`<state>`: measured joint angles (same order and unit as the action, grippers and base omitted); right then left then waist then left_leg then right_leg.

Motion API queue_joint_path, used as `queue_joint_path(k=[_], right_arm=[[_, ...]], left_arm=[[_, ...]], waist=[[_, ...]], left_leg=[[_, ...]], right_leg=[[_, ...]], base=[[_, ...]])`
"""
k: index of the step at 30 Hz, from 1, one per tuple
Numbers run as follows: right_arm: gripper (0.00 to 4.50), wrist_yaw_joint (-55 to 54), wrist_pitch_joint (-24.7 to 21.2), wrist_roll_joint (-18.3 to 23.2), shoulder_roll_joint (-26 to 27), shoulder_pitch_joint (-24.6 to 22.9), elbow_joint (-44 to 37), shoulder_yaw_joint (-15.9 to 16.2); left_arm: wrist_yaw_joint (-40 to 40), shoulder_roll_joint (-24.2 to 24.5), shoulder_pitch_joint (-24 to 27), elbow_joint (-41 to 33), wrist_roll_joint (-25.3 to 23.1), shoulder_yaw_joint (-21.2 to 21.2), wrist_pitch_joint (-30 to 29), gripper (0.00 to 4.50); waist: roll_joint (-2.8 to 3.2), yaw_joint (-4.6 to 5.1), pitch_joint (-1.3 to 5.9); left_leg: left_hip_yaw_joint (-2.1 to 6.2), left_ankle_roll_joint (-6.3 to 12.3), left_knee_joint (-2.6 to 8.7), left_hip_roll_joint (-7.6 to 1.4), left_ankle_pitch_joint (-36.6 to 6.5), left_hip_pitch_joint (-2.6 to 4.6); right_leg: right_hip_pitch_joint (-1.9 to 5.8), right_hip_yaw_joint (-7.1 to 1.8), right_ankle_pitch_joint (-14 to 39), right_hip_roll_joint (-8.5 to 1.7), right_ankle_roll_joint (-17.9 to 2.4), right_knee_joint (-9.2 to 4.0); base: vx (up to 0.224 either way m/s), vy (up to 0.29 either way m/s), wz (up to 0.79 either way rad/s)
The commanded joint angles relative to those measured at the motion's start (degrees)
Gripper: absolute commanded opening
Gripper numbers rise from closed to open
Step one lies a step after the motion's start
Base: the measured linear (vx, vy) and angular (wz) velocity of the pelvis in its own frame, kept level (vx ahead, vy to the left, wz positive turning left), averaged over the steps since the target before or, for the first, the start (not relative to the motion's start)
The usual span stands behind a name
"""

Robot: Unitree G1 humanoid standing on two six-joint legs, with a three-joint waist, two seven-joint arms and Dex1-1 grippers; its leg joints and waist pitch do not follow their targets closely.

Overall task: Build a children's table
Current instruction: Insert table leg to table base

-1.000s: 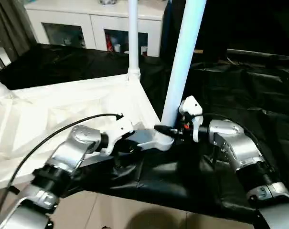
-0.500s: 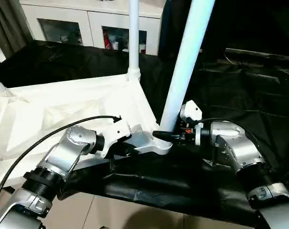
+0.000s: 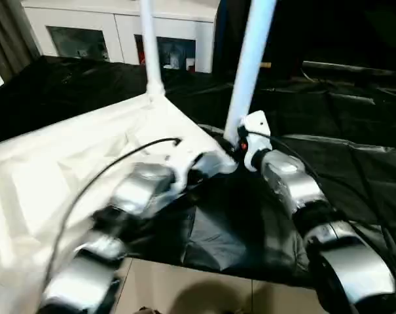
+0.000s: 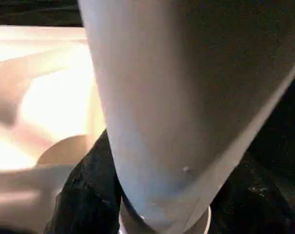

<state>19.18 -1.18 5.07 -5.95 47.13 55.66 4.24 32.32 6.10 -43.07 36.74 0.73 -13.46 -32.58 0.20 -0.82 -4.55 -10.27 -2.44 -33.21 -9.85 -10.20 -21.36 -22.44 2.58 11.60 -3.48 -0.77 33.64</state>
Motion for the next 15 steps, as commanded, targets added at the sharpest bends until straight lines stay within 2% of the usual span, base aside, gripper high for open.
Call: queue_joint_path(k=[1, 2, 3, 5, 6, 9, 15], right_arm=[[1.89, -2.1, -7.2, -0.2, 5.0, -3.3, 9.7, 1.0], [1.89, -2.8, -7.5, -0.3, 5.7, -2.9, 10.5, 0.9], [1.89, -3.1, -7.6, -0.5, 6.0, -2.6, 11.0, 0.9], [1.89, -3.3, -7.9, -0.8, 6.9, -1.9, 12.4, 0.5], [1.89, -3.3, -7.9, -0.8, 6.9, -1.9, 12.4, 0.5], [1.89, -1.8, -8.4, -0.3, 7.8, -1.1, 13.9, -0.8], [1.89, 1.7, -8.5, -1.0, 8.1, -0.3, 15.1, -1.4]], left_arm=[[-9.1, -2.2, -4.7, 3.9, -0.1, 3.8, 1.3, 0.00], [-9.8, -2.9, -5.3, 5.0, -0.2, 4.0, 1.4, 0.00], [-10.1, -3.2, -5.6, 5.6, -0.3, 4.1, 1.4, 0.00], [-10.9, -3.8, -6.3, 6.9, -0.8, 4.3, 1.4, 0.00], [-10.9, -3.8, -6.3, 6.9, -0.8, 4.3, 1.4, 0.00], [-11.2, -3.7, -6.7, 8.4, -0.8, 4.6, 1.8, 0.00], [-10.2, -3.6, -7.5, 10.2, -0.8, 4.5, 3.3, 0.00]], waist=[[0.27, 0.06, 2.15], [0.11, 0.02, 2.11], [0.09, 0.02, 2.05], [-0.18, -0.03, 2.00], [-0.02, -0.12, 2.02], [-0.49, -0.13, 1.81], [-0.42, -0.14, 1.53]], left_leg=[[2.23, -1.31, 4.95, -2.96, -26.4, 1.61], [1.98, -1.14, 4.92, -2.94, -27.2, 2.02], [2.02, -1.07, 4.97, -2.94, -27.4, 2.00], [2.09, -0.57, 5.42, -3.06, -26.5, 1.39], [2.01, -0.46, 5.34, -3.07, -26.4, 1.63], [1.97, -0.10, 5.30, -3.00, -27.1, 1.70], [2.25, -0.36, 5.25, -2.89, -29.9, 2.31]], right_leg=[[0.17, -2.16, 29.8, -4.96, -7.9, -6.04], [-0.10, -2.19, 29.2, -4.77, -8.1, -6.30], [-0.03, -2.18, 28.8, -4.81, -8.3, -6.30], [0.56, -2.17, 27.3, -4.90, -8.3, -6.10], [0.31, -2.35, 27.1, -5.01, -8.6, -6.13], [0.23, -2.39, 30.3, -5.20, -8.1, -6.46], [-0.51, -2.11, 36.7, -5.25, -5.4, -7.36]], base=[[0.000, 0.000, 0.00], [0.000, 0.000, 0.00], [0.000, 0.000, 0.00], [0.000, 0.000, 0.00], [0.000, 0.000, 0.00], [0.000, 0.000, 0.00], [0.000, 0.000, 0.00]])
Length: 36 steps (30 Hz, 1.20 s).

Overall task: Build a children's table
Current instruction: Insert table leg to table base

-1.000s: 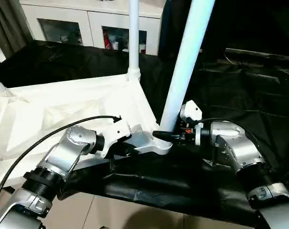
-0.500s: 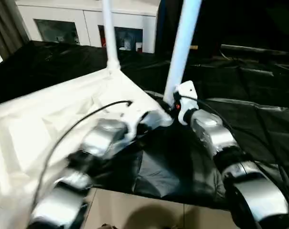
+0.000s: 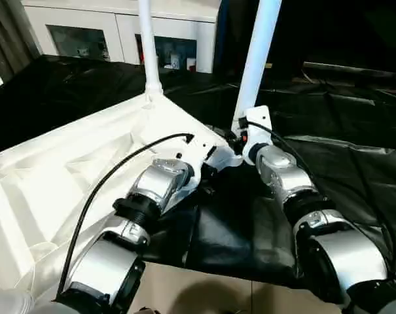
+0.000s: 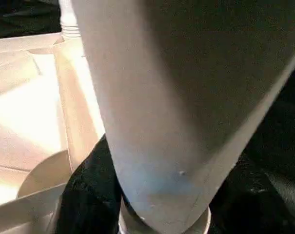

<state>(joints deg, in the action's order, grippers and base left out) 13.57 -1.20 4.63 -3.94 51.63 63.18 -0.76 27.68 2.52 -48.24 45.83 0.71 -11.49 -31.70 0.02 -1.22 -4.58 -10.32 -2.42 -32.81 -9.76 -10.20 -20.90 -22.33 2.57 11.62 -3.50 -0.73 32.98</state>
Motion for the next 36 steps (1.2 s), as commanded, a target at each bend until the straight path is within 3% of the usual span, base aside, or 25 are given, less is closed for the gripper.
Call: queue_joint_path(k=[1, 3, 4, 5, 7, 8, 9, 11, 12, 13, 15, 16, 17, 18, 19, 20, 21, 22, 24, 29, 32, 36], right_arm=[[1.89, 8.3, -8.5, -0.6, 6.0, -4.7, 7.6, 3.6], [1.89, 11.9, -8.6, -0.6, 5.4, -4.6, 7.2, 3.9], [1.89, 18.3, -8.3, -1.0, 3.6, -4.7, 6.1, 4.9], [1.89, 21.5, -8.1, -1.2, 2.7, -4.9, 5.5, 5.6], [1.89, 27.1, -7.0, -1.9, 0.8, -5.4, 4.3, 7.0], [1.89, 30.2, -6.2, -2.3, -0.5, -5.9, 3.4, 7.8], [1.89, 32.0, -5.8, -2.5, -1.1, -6.1, 3.0, 8.2], [1.89, 37.4, -5.0, -2.4, -3.6, -7.0, 1.1, 8.9], [1.89, 38.0, -4.9, -2.4, -4.0, -7.1, 0.8, 8.9], [1.89, 39.2, -4.6, -2.4, -4.7, -7.3, 0.3, 9.1], [1.89, 44.8, -3.1, -3.2, -7.4, -8.9, -2.6, 10.5], [1.89, 46.3, -2.9, -3.3, -8.1, -9.4, -3.5, 10.8], [1.89, 48.1, -2.7, -3.4, -8.8, -10.0, -4.6, 11.2], [1.89, 50.0, -2.6, -3.3, -9.5, -10.7, -5.9, 11.6], [1.89, 54.9, -3.2, -2.6, -11.3, -12.9, -10.5, 12.9], [1.89, 55.9, -3.1, -2.5, -11.8, -13.5, -11.7, 13.4], [1.89, 56.8, -2.9, -2.3, -12.2, -14.2, -13.0, 13.9], [1.89, 58.1, -2.7, -2.3, -12.8, -15.0, -14.6, 14.4], [1.89, 59.1, -2.7, -2.1, -13.3, -16.1, -16.7, 14.8], [1.89, 61.3, -2.6, -0.8, -14.1, -19.1, -22.2, 15.2], [1.89, 62.0, -3.5, -0.5, -14.2, -20.8, -25.3, 15.2], [1.89, 54.6, -4.3, -2.0, -12.6, -19.7, -22.5, 13.6]], left_arm=[[-4.9, 0.0, -2.3, 1.1, -0.8, 2.3, 2.8, 0.00], [-1.5, 0.4, -1.3, -0.8, -0.8, 1.1, 3.8, 0.00], [4.8, 1.9, 1.1, -4.9, -0.4, -1.2, 5.1, 0.00], [8.2, 2.8, 2.5, -7.2, -0.2, -2.5, 6.1, 0.00], [12.9, 4.7, 5.0, -12.1, 0.7, -4.2, 4.6, 0.00], [15.7, 5.9, 6.5, -15.1, 1.5, -5.1, 4.2, 0.00], [17.2, 6.6, 7.3, -16.7, 2.0, -5.7, 4.1, 0.00], [22.1, 9.6, 10.1, -22.1, 3.3, -7.3, 4.5, 0.00], [22.8, 10.1, 10.5, -22.9, 3.6, -7.5, 4.5, 0.00], [24.1, 11.0, 11.2, -24.4, 4.1, -7.9, 4.4, 0.00], [30.9, 15.4, 14.6, -30.9, 5.7, -9.4, 6.0, 0.00], [32.3, 16.5, 15.3, -32.3, 5.8, -9.7, 5.9, 0.00], [33.6, 17.8, 16.0, -33.7, 5.8, -10.1, 5.9, 0.00], [35.0, 19.0, 16.8, -35.1, 5.8, -10.3, 6.2, 0.00], [37.8, 21.8, 17.7, -37.4, 5.9, -10.4, 6.5, 0.00], [38.7, 22.5, 17.9, -37.7, 6.1, -10.4, 6.7, 0.00], [39.6, 23.2, 18.1, -38.2, 6.4, -10.4, 6.8, 0.00], [40.8, 24.1, 18.3, -38.8, 6.7, -10.4, 6.8, 0.00], [42.0, 25.0, 18.4, -39.1, 6.8, -10.4, 7.6, 0.00], [43.7, 26.2, 18.2, -38.8, 7.3, -9.8, 9.0, 0.00], [43.5, 26.6, 17.6, -38.0, 6.9, -9.6, 10.0, 0.00], [41.7, 25.4, 16.7, -36.7, 6.1, -9.1, 9.4, 0.00]], waist=[[-0.27, 0.27, 1.57], [-0.32, 0.21, 1.72], [-0.35, 0.14, 1.72], [-0.37, 0.12, 1.68], [-0.19, 0.03, 2.37], [-0.40, 0.03, 2.41], [-0.38, -0.17, 2.48], [-0.57, -0.15, 2.17], [-0.41, -0.39, 2.49], [-0.46, -0.35, 2.73], [-0.27, -0.53, 3.01], [-0.23, -0.54, 3.20], [-0.07, -0.63, 3.35], [-0.07, -0.63, 3.35], [-0.24, -0.83, 3.56], [0.02, -1.15, 4.06], [-0.05, -1.15, 3.93], [-0.06, -1.24, 3.83], [-0.10, -1.54, 3.69], [-0.03, -1.62, 3.15], [0.18, -1.70, 3.29], [0.10, -1.57, 3.45]], left_leg=[[2.38, -0.37, 4.98, -3.01, -30.2, 1.78], [2.44, -0.23, 5.09, -3.10, -29.7, 1.60], [2.49, 0.16, 5.18, -3.19, -29.4, 1.47], [2.60, 0.69, 5.47, -3.41, -28.3, 0.78], [2.31, 1.15, 5.62, -3.86, -22.6, -0.06], [1.79, 1.92, 5.42, -3.87, -20.4, 0.11], [1.78, 2.33, 5.27, -3.99, -19.8, 0.13], [1.18, 3.47, 4.90, -3.83, -18.7, 0.39], [1.31, 3.47, 4.80, -3.95, -17.8, 0.50], [1.31, 3.80, 4.83, -3.99, -15.2, 0.10], [1.10, 4.70, 4.65, -4.12, -11.6, 0.18], [1.06, 5.46, 4.44, -4.19, -8.6, -0.07], [0.80, 6.41, 4.13, -4.24, -6.1, 0.23], [0.80, 6.41, 4.13, -4.24, -6.1, 0.23], [0.45, 8.22, 3.58, -4.09, -2.4, 0.33], [0.54, 9.67, 3.16, -4.17, 1.2, 0.49], [0.49, 10.48, 3.09, -4.11, 2.3, 0.40], [0.39, 11.03, 2.98, -4.14, 2.2, 0.50], [0.46, 10.10, 3.24, -4.29, -0.8, 0.56], [0.60, 3.26, 4.20, -4.42, -10.9, 1.05], [0.42, 1.79, 4.27, -4.36, -12.0, 1.21], [0.27, 1.40, 4.14, -4.24, -10.1, 0.98]], right_leg=[[-0.60, -2.06, 36.8, -5.21, -5.1, -6.71], [-0.43, -2.11, 36.3, -5.31, -5.1, -6.66], [-0.28, -2.17, 35.9, -5.46, -5.4, -6.70], [0.20, -2.32, 34.7, -5.68, -6.1, -6.48], [1.05, -2.63, 26.1, -5.65, -8.4, -5.31], [0.99, -2.76, 21.7, -5.46, -10.4, -5.05], [1.24, -2.81, 20.3, -5.70, -11.3, -4.78], [0.85, -3.01, 21.6, -5.56, -12.5, -4.98], [1.16, -3.00, 21.0, -5.77, -12.6, -4.72], [1.66, -2.89, 18.3, -5.61, -13.2, -4.21], [1.85, -2.76, 12.7, -5.33, -14.2, -3.65], [2.19, -2.57, 7.4, -5.21, -15.4, -2.96], [2.13, -2.45, 2.0, -4.92, -16.7, -2.40], [2.13, -2.45, 2.0, -4.92, -16.7, -2.40], [2.42, -2.21, -5.2, -4.52, -18.1, -1.68], [2.64, -2.05, -11.0, -4.50, -18.7, -0.85], [2.52, -1.91, -12.8, -4.33, -18.8, -0.83], [2.31, -1.86, -13.7, -4.40, -19.2, -0.76], [2.44, -1.81, -9.1, -4.68, -18.7, -1.12], [2.18, -2.13, 6.9, -4.80, -16.0, -2.61], [2.13, -2.28, 8.8, -4.73, -15.0, -2.76], [2.28, -2.19, 5.8, -4.62, -15.2, -2.38]], base=[[0.000, 0.000, 0.00], [0.000, 0.000, 0.00], [0.000, 0.000, 0.00], [0.000, 0.000, 0.00], [0.000, 0.000, 0.00], [0.000, 0.000, 0.00], [0.000, 0.000, 0.00], [0.053, -0.037, 0.05], [0.063, -0.041, 0.03], [0.072, -0.037, 0.00], [0.074, -0.034, -0.01], [0.087, -0.027, 0.00], [0.087, -0.027, 0.00], [0.090, -0.023, 0.02], [0.082, -0.016, 0.03], [0.082, -0.016, 0.03], [0.061, -0.011, 0.04], [0.000, 0.000, 0.00], [0.000, 0.000, 0.00], [0.000, 0.000, 0.00], [0.000, 0.000, 0.00], [0.000, 0.000, 0.00]])
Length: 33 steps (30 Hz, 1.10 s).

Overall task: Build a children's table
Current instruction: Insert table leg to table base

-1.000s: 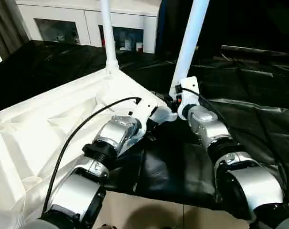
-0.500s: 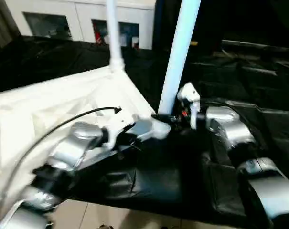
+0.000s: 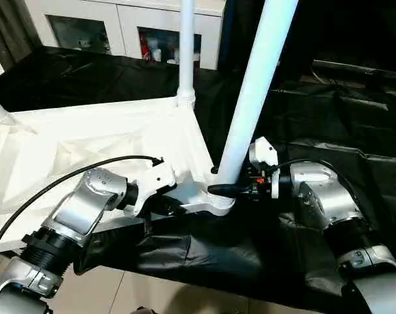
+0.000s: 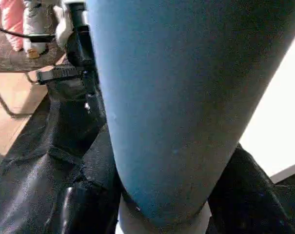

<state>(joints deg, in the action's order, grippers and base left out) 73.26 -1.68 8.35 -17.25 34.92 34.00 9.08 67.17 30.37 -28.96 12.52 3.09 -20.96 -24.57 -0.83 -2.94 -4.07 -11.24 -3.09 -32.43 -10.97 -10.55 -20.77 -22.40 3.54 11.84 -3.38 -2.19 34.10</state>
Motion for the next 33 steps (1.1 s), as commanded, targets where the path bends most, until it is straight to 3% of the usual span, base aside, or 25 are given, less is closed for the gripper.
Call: queue_joint_path(k=[1, 4, 7, 9, 10, 11, 13, 14, 16, 18, 22, 28, 33], right_arm=[[1.89, -9.2, -3.9, -6.5, 1.6, -2.2, 8.7, 3.0], [1.89, -15.7, -4.8, -7.4, 2.9, -1.2, 11.2, 1.7], [1.89, -31.8, -7.6, -6.4, 7.3, 1.6, 18.3, -2.6], [1.89, -36.2, -8.3, -5.9, 8.5, 2.5, 20.4, -3.9], [1.89, -36.2, -8.3, -5.9, 8.5, 2.5, 20.4, -3.9], [1.89, -46.6, -7.7, -4.3, 11.9, 4.9, 25.8, -6.5], [1.89, -51.2, -7.4, -3.2, 13.9, 6.2, 28.4, -7.8], [1.89, -55.6, -7.3, -2.2, 15.9, 7.4, 30.7, -8.9], [1.89, -57.6, -7.5, -1.6, 17.2, 8.2, 31.9, -9.4], [1.88, -59.4, -7.5, -2.1, 18.3, 8.9, 33.2, -9.8], [1.88, -61.2, -7.3, -3.4, 19.6, 9.9, 35.1, -10.2], [1.88, -62.5, -6.2, -3.6, 20.2, 10.7, 36.8, -11.2], [1.88, -62.7, -5.6, -3.9, 20.4, 11.0, 36.8, -11.6]], left_arm=[[1.4, -2.9, -2.9, -3.0, 3.3, 0.4, 1.8, 0.00], [-0.8, -4.3, -3.5, -1.8, 2.7, 0.8, 0.8, 0.00], [-9.4, -9.6, -6.9, 3.2, 0.5, 2.4, -2.6, 0.00], [-11.9, -11.2, -8.1, 5.0, -0.1, 2.7, -3.3, 0.00], [-11.9, -11.2, -8.1, 5.0, -0.1, 2.7, -3.3, 0.00], [-21.1, -16.9, -12.3, 11.9, -1.7, 4.3, -4.7, 0.00], [-27.0, -20.2, -15.1, 16.7, -2.3, 5.6, -5.1, 0.00], [-32.2, -23.3, -18.0, 21.9, -2.9, 6.6, -4.9, 0.00], [-34.0, -24.8, -19.4, 24.5, -3.4, 6.7, -4.6, 0.00], [-35.5, -26.4, -20.5, 26.4, -3.9, 6.9, -4.6, 0.00], [-36.9, -28.1, -21.6, 28.8, -4.4, 7.4, -4.5, 0.00], [-37.6, -28.4, -22.8, 33.3, -4.7, 7.6, -2.5, 0.00], [-37.4, -28.6, -23.1, 33.8, -4.8, 8.1, -2.4, 0.00]], waist=[[0.83, 0.29, 2.90], [0.81, 0.77, 2.35], [0.85, 1.45, 2.41], [0.43, 1.54, 2.57], [0.66, 1.49, 2.57], [0.60, 1.86, 2.58], [0.66, 1.47, 2.72], [0.47, 1.23, 2.70], [0.83, 0.90, 2.71], [0.51, 0.84, 2.84], [0.49, 0.72, 2.80], [0.59, 0.87, 2.44], [0.60, 0.88, 2.47]], left_leg=[[1.17, 1.85, 3.80, -2.99, -10.0, 0.95], [1.34, 0.20, 4.14, -2.84, -14.4, 1.18], [1.70, -1.76, 4.24, -2.68, -16.6, 1.52], [1.84, -1.54, 4.25, -2.64, -15.1, 0.94], [1.85, -1.22, 4.22, -2.67, -15.1, 1.05], [1.45, -1.00, 4.02, -2.54, -15.0, 1.17], [1.40, -1.84, 3.71, -2.40, -16.4, 2.27], [1.28, -1.11, 3.73, -2.24, -14.8, 1.45], [1.42, -1.03, 3.81, -2.31, -16.3, 1.77], [1.51, -0.53, 3.98, -2.40, -15.1, 1.23], [1.42, 0.38, 3.92, -2.36, -14.6, 1.08], [1.72, -0.39, 4.28, -2.38, -19.8, 1.55], [1.81, -0.42, 4.34, -2.40, -20.5, 1.56]], right_leg=[[2.27, -3.17, 6.1, -4.80, -13.8, -3.56], [2.07, -3.28, 14.3, -5.03, -12.5, -4.39], [1.95, -3.23, 20.4, -5.10, -10.8, -4.80], [2.34, -3.23, 19.4, -5.24, -10.3, -4.78], [2.12, -3.17, 18.9, -5.16, -10.3, -4.80], [1.74, -3.39, 17.5, -4.91, -10.7, -4.77], [1.20, -3.29, 19.2, -4.95, -11.2, -5.24], [1.74, -3.30, 17.8, -4.99, -10.9, -5.16], [1.54, -3.12, 19.5, -4.98, -9.9, -5.35], [1.91, -3.07, 16.9, -4.96, -9.8, -5.08], [1.94, -3.04, 15.6, -5.04, -10.2, -5.10], [1.28, -2.93, 22.6, -5.08, -8.4, -5.92], [1.14, -2.97, 24.2, -5.20, -7.6, -6.11]], base=[[0.000, 0.000, 0.00], [0.000, 0.000, 0.00], [0.000, 0.000, 0.00], [0.000, 0.000, 0.00], [0.000, 0.000, 0.00], [0.000, 0.000, 0.00], [0.000, 0.000, 0.00], [0.000, 0.000, 0.00], [0.000, 0.000, 0.00], [0.000, 0.000, 0.00], [0.000, 0.000, 0.00], [0.000, 0.000, 0.00], [0.000, 0.000, 0.00]])
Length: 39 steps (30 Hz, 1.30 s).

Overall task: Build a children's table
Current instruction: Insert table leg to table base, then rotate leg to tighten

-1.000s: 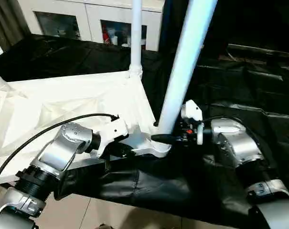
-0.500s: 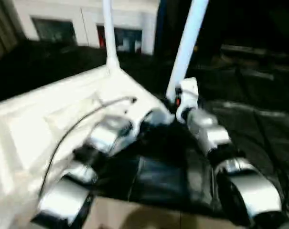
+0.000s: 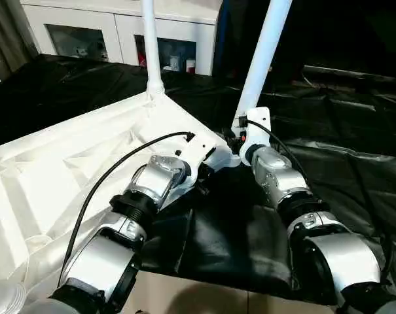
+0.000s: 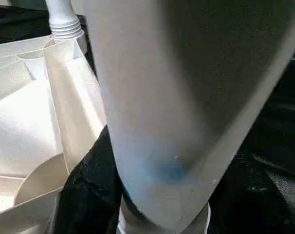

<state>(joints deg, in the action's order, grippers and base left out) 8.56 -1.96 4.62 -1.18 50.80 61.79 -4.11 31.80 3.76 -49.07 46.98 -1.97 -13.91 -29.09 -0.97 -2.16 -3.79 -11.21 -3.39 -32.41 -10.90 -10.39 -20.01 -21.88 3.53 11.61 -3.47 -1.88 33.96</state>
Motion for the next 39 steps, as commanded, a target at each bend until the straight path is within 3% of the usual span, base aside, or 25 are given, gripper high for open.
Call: queue_joint_path(k=[1, 9, 11, 13, 16, 20, 24, 25, 27, 30, 34, 39], right_arm=[[2.23, 1.8, -4.7, -0.4, 4.4, -4.8, 9.0, 1.5], [2.98, 5.4, -1.9, 1.2, 4.1, -3.0, 8.0, -0.9], [3.18, 7.6, -1.4, 1.9, 3.5, -2.8, 7.0, -1.3], [3.34, 10.0, -0.6, 2.2, 2.5, -2.9, 5.9, -1.2], [3.60, 12.2, 0.2, 1.8, 1.3, -3.2, 4.8, -0.7], [3.84, 19.9, 1.4, 0.7, -2.0, -4.9, 0.4, 1.0], [3.84, 28.4, 1.0, 0.2, -6.3, -7.6, -4.9, 3.4], [3.84, 30.3, 0.9, -0.1, -7.5, -8.3, -6.1, 4.2], [3.84, 31.9, 0.9, -0.5, -8.7, -9.0, -7.2, 4.8], [3.84, 38.1, 0.2, 0.0, -12.5, -11.8, -11.9, 5.5], [3.84, 45.4, -2.1, 2.6, -15.8, -14.7, -18.8, 6.2], [3.84, 56.5, -6.3, 4.1, -20.9, -19.9, -28.7, 10.3]], left_arm=[[-1.9, -2.0, -3.0, -0.4, 0.1, 1.1, 2.4, 0.00], [0.8, -1.4, -2.7, -0.4, 0.2, 0.5, 5.9, 0.00], [2.2, -0.9, -2.2, -1.4, 0.3, 0.3, 6.0, 0.00], [3.3, -0.4, -1.4, -2.4, 0.4, 0.0, 6.3, 0.00], [4.3, 0.2, -0.7, -3.4, 0.2, -0.4, 7.0, 0.00], [7.5, 2.0, 0.9, -5.5, -0.1, -1.7, 7.9, 0.00], [11.3, 3.6, 2.2, -7.7, 0.2, -2.3, 8.3, 0.00], [12.2, 4.0, 2.5, -8.3, 0.2, -2.6, 8.2, 0.00], [13.2, 4.5, 2.9, -8.8, 0.3, -2.8, 8.2, 0.00], [17.0, 6.2, 4.5, -11.4, 1.0, -3.7, 8.9, 0.00], [23.6, 8.7, 6.8, -16.0, 2.5, -5.3, 9.3, 0.00], [34.8, 13.2, 10.1, -22.9, 4.8, -8.3, 10.7, 0.00]], waist=[[0.70, 0.11, 2.17], [0.77, 0.18, 2.38], [0.76, 0.14, 2.46], [1.18, 0.02, 2.80], [1.01, -0.05, 2.89], [1.14, -0.28, 3.50], [1.06, -0.65, 4.38], [1.37, -0.81, 4.49], [1.07, -1.05, 4.47], [1.40, -1.59, 4.39], [1.28, -1.98, 4.42], [1.50, -2.96, 4.30]], left_leg=[[1.78, -0.13, 4.36, -2.53, -20.8, 0.84], [1.80, 0.14, 4.43, -2.62, -20.4, 0.55], [1.74, 0.55, 4.43, -2.70, -18.9, 0.36], [1.61, 1.11, 4.21, -2.80, -17.2, 0.28], [1.40, 1.97, 3.96, -2.74, -14.6, 0.03], [1.30, 3.49, 3.50, -2.88, -10.0, -0.32], [1.14, 7.16, 2.46, -2.70, -2.5, -0.62], [1.07, 8.37, 2.23, -2.76, -1.4, -0.68], [1.01, 9.27, 2.10, -2.72, -1.3, -0.69], [1.06, 8.69, 2.15, -2.94, -2.7, -0.58], [0.96, 8.33, 2.00, -3.04, -3.1, -0.65], [0.93, 7.84, 1.89, -3.14, -3.9, -0.60]], right_leg=[[0.51, -2.95, 24.5, -5.06, -7.8, -6.01], [0.72, -2.99, 22.8, -5.17, -8.6, -5.87], [0.88, -3.02, 20.6, -5.19, -9.3, -5.61], [1.29, -3.05, 17.4, -5.33, -10.7, -5.26], [1.64, -3.05, 14.0, -5.33, -12.2, -4.90], [2.34, -2.89, 6.6, -5.28, -14.0, -3.98], [2.87, -2.73, -7.3, -5.01, -17.0, -2.24], [2.70, -2.75, -9.8, -5.12, -17.6, -1.97], [2.78, -2.65, -10.5, -5.02, -17.8, -1.90], [2.83, -2.61, -7.5, -5.14, -17.8, -2.11], [2.89, -2.55, -6.3, -4.90, -17.4, -1.96], [2.69, -2.59, -3.3, -4.84, -16.2, -2.07]], base=[[0.000, 0.000, 0.00], [0.000, 0.000, 0.00], [0.000, 0.000, 0.00], [0.000, 0.000, 0.00], [0.000, 0.000, 0.00], [0.000, 0.000, 0.00], [0.000, 0.000, 0.00], [0.000, 0.000, 0.00], [0.000, 0.000, 0.00], [0.000, 0.000, 0.00], [0.000, 0.000, 0.00], [0.000, 0.000, 0.00]])
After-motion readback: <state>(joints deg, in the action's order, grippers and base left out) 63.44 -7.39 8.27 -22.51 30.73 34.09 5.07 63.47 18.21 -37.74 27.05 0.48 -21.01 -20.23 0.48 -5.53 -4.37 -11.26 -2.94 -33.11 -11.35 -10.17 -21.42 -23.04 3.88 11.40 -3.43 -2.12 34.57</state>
